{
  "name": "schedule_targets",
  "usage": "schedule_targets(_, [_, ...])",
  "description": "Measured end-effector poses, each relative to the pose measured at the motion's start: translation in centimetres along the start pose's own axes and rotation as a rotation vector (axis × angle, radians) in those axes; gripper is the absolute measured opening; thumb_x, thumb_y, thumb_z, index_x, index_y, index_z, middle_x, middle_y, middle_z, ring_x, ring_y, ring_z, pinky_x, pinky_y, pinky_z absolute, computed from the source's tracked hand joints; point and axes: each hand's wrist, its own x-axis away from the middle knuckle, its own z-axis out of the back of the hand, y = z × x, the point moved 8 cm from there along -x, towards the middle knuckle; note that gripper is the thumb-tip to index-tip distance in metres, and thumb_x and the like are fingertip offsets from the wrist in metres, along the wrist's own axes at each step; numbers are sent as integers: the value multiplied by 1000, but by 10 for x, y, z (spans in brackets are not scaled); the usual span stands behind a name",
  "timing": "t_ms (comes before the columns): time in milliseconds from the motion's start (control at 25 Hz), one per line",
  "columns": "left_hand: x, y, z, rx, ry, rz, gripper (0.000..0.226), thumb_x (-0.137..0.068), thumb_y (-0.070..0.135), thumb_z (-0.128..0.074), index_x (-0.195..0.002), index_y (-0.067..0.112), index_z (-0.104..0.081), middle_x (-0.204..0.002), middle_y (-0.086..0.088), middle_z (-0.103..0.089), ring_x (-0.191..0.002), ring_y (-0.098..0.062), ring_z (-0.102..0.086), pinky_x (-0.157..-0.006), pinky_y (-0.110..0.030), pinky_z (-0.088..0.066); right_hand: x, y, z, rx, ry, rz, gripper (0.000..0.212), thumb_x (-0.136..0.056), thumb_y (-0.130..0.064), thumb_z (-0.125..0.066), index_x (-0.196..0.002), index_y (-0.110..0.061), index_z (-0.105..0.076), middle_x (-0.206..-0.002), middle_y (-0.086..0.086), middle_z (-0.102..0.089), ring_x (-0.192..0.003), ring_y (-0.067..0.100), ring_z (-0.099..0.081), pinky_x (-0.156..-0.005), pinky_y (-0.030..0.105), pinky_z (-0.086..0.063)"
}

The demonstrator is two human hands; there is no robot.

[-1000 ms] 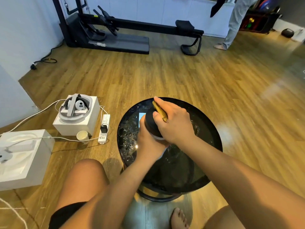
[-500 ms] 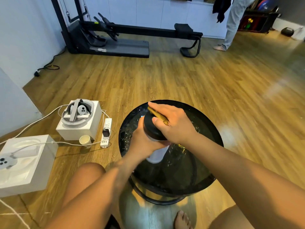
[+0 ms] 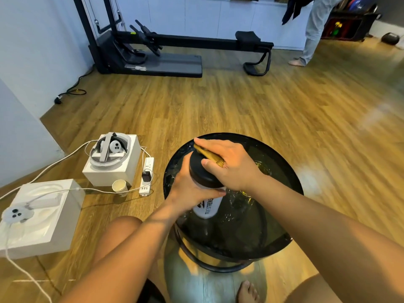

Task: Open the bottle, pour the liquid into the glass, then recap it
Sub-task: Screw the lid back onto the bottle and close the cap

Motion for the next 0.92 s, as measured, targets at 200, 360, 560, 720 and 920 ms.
schedule_targets(200, [12, -2, -20, 60, 212, 28, 109, -51, 26, -99, -138, 23, -33, -114, 20, -58, -96, 11, -57, -78, -3, -45, 1, 5, -2, 2, 122, -72, 52, -90, -38, -56, -142, -32, -57, -139, -4, -64, -128, 19, -55, -110, 38, -42])
schedule_targets(360, [22, -2, -22, 56, 276, -26, 115, -51, 32, -97, -142, 22, -29, -126, 9, -52, -111, -5, -54, -87, -9, -46, 0, 4, -1, 26, 61, -11, 52, -92, -40, -54, -143, -33, -55, -142, -5, -62, -132, 15, -54, -112, 40, -41])
schedule_targets(560, [-3, -4, -5, 63, -19, -45, 111, -42, 39, -99, -136, 31, -42, -121, 8, -66, -114, -10, -64, -96, -44, -55, -3, 2, -3, 40, -26, 89, 54, -91, -43, -49, -144, -32, -53, -144, -5, -60, -135, 13, -52, -112, 43, -42])
schedule_targets(720, [9, -3, -19, 73, 113, 30, 107, -48, 26, -100, -135, 26, -37, -113, 15, -62, -102, 8, -61, -86, -12, -51, 0, 6, 2, 24, 88, 56, 51, -91, -40, -53, -141, -31, -58, -139, -5, -64, -129, 14, -57, -108, 41, -45])
schedule_targets(920, [29, 3, -36, 30, 311, 82, 114, -57, 24, -94, -147, 21, -25, -138, -1, -48, -124, -17, -50, -90, -23, -42, 9, 5, 4, 27, 226, -64, 52, -89, -38, -56, -140, -30, -59, -136, -4, -66, -125, 19, -60, -104, 43, -49])
